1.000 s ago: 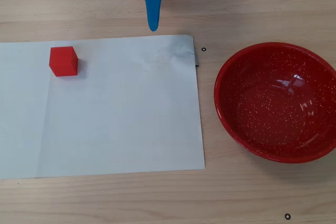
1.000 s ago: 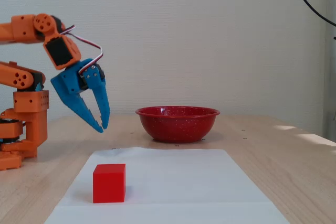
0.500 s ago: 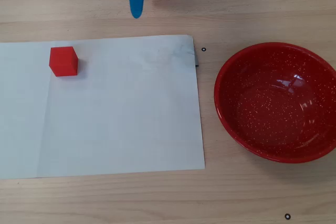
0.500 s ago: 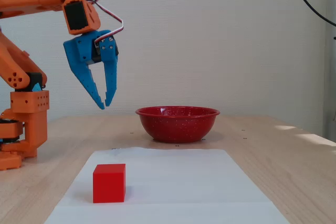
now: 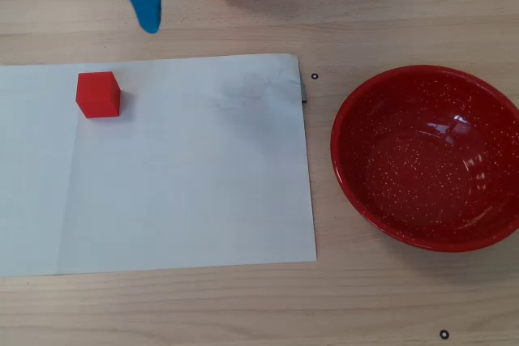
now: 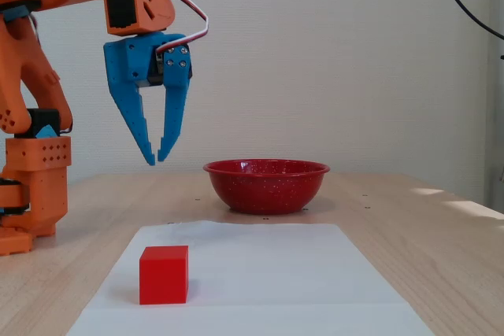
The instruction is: Grasp the red cube and put it in the red bowl
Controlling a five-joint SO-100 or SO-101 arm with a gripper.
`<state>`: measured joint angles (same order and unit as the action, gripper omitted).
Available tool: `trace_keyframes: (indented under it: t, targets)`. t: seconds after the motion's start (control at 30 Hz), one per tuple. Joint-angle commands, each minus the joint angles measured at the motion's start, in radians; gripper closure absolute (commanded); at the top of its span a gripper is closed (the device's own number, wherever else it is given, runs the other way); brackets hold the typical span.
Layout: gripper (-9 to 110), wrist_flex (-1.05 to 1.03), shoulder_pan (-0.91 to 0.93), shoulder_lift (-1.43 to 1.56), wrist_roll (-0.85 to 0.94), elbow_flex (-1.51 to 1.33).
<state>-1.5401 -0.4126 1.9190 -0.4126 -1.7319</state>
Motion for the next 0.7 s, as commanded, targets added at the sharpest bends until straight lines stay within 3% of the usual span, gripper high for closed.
trace_keyframes:
  t: [0.0,0.33,0.67]
  targets:
    - [101,-0.071,-0.048,-0.048,-0.041,0.199]
    - [101,-0.247,-0.152,-0.379,-0.107,0.572]
    - [88,-0.278,-0.219,-0.476,-0.229,0.655]
